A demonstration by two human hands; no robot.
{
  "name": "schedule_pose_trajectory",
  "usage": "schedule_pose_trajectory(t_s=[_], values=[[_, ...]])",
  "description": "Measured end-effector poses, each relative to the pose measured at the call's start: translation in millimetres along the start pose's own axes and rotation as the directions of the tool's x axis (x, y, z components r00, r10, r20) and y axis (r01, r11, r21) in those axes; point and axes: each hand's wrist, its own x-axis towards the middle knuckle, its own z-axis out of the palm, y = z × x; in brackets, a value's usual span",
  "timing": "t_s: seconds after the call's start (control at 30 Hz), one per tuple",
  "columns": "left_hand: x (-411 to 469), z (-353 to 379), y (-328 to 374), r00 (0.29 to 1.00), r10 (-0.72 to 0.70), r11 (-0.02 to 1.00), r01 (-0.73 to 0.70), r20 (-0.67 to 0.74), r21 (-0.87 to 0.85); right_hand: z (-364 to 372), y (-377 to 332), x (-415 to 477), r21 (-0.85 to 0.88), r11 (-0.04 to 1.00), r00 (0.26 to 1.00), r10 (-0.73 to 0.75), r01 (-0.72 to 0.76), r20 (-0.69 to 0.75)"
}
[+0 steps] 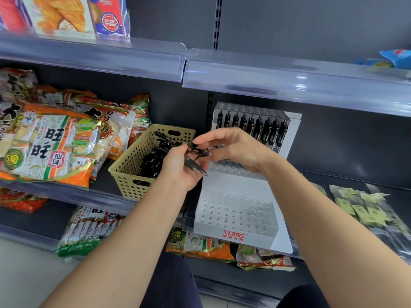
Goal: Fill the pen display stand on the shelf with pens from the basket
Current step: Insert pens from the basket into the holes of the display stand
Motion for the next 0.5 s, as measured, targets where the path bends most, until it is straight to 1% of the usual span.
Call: schedule_pose_trajectory(t_s=[0.07,0.13,0.23,0.3,0.37,0.4,0.43,0.5], values=[[0,1,2,0.999,-0.019,1.0,0.02,0.034,-0.015,6,1,2,-0.059,0.997,0.998,-0.055,0.054,-0.018],[-2,4,2,0.997,-0.032,0.999,0.033,0.071,-0.011,12,4,4,-0.078,0.991,0.988,-0.113,0.105,-0.105],[-3,4,2,0.995,-0.024,1.0,0.023,0.102,0.01,16,5,6,0.007,0.989,0.962,-0.14,0.146,-0.233],[0,0,1,0.998,-0.008,0.998,0.004,0.055,0.07,15,4,8,0.027,0.987,0.932,-0.142,0.159,-0.333],[6,-5,-1,0.999,0.043,0.984,-0.037,-0.032,0.172,13,0,11,-0.018,0.99,0.884,-0.134,0.141,-0.447],[9,-7,-2,0.995,0.08,0.975,-0.065,-0.061,0.211,12,-2,14,-0.048,0.991,0.865,-0.135,0.128,-0.483],[11,-8,-4,0.99,0.115,0.967,-0.094,-0.077,0.239,12,-4,15,-0.086,0.99,0.856,-0.143,0.115,-0.498],[13,-8,-7,0.982,0.17,0.948,-0.141,-0.08,0.285,12,-8,16,-0.177,0.98,0.863,-0.166,0.091,-0.477]])
